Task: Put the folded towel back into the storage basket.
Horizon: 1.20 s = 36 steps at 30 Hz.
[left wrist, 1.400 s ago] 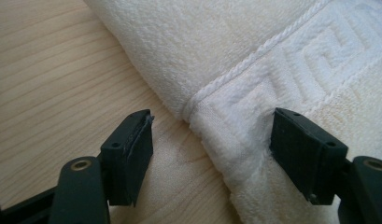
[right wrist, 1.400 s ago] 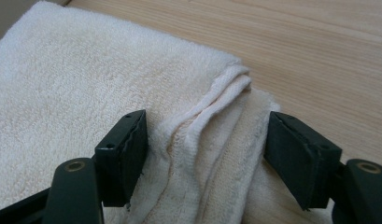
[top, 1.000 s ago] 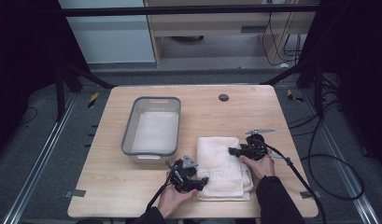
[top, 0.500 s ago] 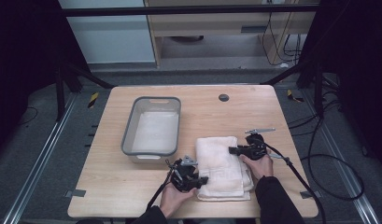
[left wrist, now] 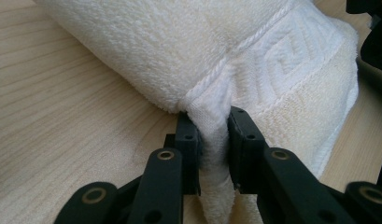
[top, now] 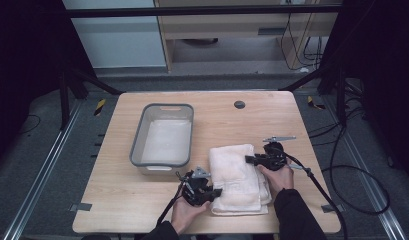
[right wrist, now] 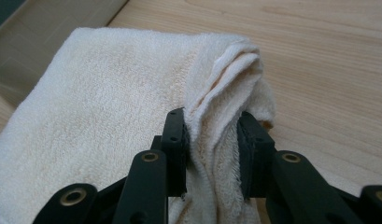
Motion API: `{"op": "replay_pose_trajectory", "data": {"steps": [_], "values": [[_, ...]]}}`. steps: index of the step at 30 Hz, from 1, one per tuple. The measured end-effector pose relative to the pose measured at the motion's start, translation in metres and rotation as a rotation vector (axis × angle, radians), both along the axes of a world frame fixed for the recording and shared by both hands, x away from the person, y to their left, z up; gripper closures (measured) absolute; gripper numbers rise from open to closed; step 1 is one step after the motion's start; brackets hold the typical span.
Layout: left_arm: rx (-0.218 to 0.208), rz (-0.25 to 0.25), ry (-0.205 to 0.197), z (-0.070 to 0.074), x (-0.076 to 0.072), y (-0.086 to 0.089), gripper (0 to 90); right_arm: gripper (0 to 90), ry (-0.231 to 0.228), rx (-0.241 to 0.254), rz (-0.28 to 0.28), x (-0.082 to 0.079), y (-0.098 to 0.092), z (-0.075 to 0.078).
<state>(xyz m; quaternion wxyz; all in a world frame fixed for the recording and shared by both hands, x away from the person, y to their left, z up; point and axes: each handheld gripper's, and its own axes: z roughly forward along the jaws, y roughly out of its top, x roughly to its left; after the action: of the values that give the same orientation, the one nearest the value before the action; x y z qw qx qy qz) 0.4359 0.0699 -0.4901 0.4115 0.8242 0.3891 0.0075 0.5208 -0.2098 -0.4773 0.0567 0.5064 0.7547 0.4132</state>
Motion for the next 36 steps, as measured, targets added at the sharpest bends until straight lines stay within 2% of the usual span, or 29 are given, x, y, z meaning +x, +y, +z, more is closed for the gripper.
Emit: {"op": "replay_pose_trajectory", "data": {"steps": [7,20,28,36], "values": [[-0.010,-0.004,-0.049,0.010,-0.003,0.004,75.7,68.5,-0.052,0.020,0.001,-0.006,-0.002,0.014],[-0.069,0.003,-0.106,0.032,-0.007,0.012,75.8,68.5,-0.131,0.067,-0.014,-0.018,-0.006,0.044],[-0.064,0.003,-0.155,0.043,-0.010,0.014,75.9,68.4,-0.178,0.070,-0.020,-0.022,-0.004,0.055],[-0.079,0.008,-0.183,0.052,-0.012,0.016,76.0,68.5,-0.213,0.078,-0.028,-0.026,-0.002,0.066]]}}
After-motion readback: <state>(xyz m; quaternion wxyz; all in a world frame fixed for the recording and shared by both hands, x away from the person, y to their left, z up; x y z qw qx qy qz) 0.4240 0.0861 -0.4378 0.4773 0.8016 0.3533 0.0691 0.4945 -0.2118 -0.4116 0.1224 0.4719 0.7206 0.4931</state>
